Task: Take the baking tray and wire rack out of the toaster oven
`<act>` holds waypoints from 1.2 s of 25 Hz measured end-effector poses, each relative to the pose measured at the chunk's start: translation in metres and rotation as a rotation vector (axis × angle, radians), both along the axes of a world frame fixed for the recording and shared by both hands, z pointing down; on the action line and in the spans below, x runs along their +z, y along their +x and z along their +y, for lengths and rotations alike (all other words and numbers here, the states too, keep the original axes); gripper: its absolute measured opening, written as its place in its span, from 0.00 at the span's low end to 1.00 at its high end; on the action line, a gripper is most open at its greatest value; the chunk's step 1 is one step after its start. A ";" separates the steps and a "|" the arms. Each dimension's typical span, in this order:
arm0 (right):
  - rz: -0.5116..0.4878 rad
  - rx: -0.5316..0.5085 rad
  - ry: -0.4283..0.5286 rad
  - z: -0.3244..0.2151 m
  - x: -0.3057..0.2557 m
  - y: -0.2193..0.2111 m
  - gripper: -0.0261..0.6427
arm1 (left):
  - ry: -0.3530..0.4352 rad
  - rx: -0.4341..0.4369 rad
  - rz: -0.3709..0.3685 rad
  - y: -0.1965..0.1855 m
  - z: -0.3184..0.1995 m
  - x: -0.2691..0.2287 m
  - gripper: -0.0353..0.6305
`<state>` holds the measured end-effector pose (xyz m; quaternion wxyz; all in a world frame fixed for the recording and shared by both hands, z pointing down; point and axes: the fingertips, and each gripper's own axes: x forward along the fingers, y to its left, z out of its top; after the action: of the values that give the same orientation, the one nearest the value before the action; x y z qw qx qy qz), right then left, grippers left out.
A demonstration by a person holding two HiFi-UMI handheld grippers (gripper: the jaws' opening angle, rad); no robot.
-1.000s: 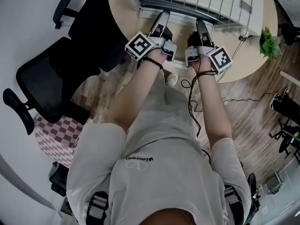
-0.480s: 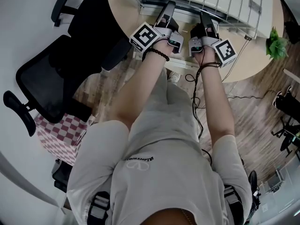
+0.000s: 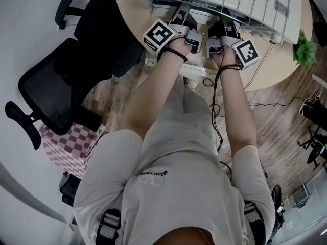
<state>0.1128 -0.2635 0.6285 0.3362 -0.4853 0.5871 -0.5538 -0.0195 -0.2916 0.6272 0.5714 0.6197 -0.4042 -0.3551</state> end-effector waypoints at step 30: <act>-0.117 0.047 0.025 -0.010 0.002 0.002 0.08 | 0.066 -0.094 0.133 -0.005 -0.005 -0.001 0.06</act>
<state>0.1151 -0.2740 0.6301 0.3892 -0.4615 0.5618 -0.5657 -0.0245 -0.2970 0.6262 0.5589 0.5936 -0.3819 -0.4352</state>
